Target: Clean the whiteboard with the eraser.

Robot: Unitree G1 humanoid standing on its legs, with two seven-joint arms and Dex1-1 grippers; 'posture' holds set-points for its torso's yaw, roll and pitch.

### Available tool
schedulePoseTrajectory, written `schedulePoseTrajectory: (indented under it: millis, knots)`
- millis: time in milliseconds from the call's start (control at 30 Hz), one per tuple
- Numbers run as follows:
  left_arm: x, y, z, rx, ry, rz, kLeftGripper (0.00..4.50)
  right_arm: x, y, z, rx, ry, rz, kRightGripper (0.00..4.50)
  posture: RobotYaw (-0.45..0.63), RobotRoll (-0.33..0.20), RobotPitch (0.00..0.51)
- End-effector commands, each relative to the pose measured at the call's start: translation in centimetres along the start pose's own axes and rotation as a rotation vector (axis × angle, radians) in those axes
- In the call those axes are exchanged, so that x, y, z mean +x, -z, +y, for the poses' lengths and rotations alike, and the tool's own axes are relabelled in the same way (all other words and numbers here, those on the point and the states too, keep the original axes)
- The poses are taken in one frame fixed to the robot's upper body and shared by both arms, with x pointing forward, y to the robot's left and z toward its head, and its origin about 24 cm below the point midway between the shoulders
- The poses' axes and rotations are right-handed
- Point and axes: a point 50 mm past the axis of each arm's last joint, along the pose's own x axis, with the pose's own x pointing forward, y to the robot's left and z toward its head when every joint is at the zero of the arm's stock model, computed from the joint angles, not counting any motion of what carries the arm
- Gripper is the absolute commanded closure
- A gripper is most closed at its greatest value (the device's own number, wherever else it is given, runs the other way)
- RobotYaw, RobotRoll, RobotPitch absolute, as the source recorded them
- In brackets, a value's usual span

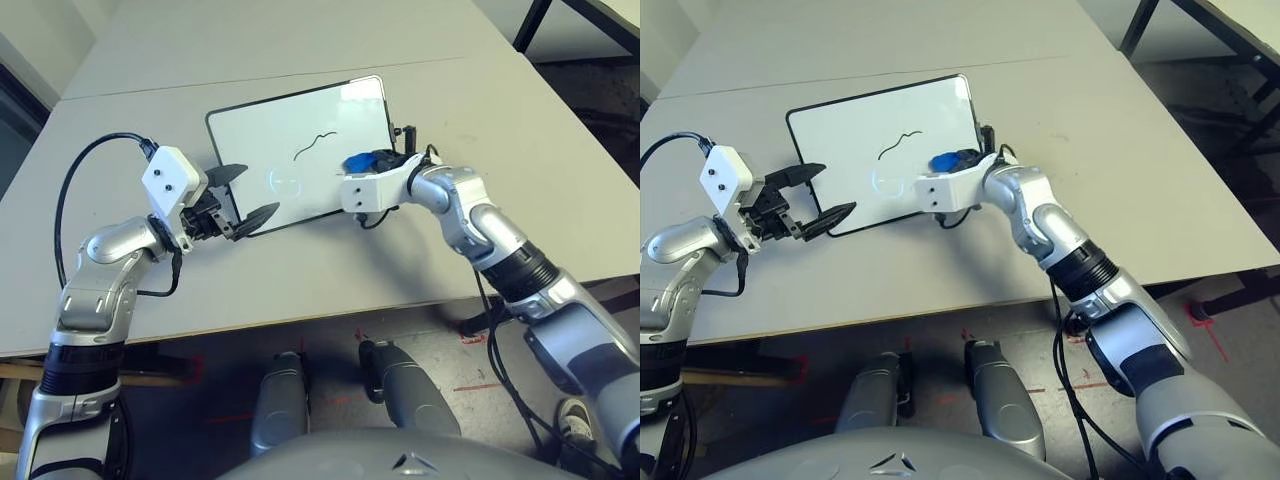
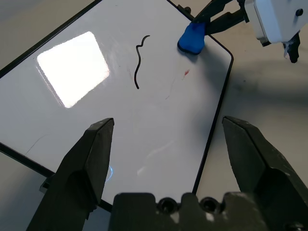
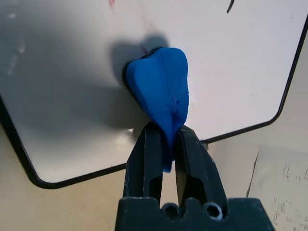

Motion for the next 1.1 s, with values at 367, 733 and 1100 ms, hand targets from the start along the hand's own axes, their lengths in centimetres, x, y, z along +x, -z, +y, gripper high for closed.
schedulePoseTrajectory:
  millis: [367, 733, 1100]
  knots:
    - [-1.8, 0.5, 1.6, 0.024, -0.064, 0.039, 0.0, -0.3, -2.3, -4.9, 0.025, 0.096, -0.08, 4.31, -0.07, 0.0, 0.144]
    - [-2.3, 0.5, 1.5, 0.022, -0.085, 0.043, 0.0, 1.7, -2.7, -4.0, -0.022, 0.076, -0.084, 4.31, -0.04, 0.0, 0.143]
    - [-3.2, 0.4, 1.6, 0.028, -0.114, 0.06, 0.0, 3.4, -4.2, -2.2, -0.079, 0.03, -0.121, 4.32, -0.01, 0.0, 0.146]
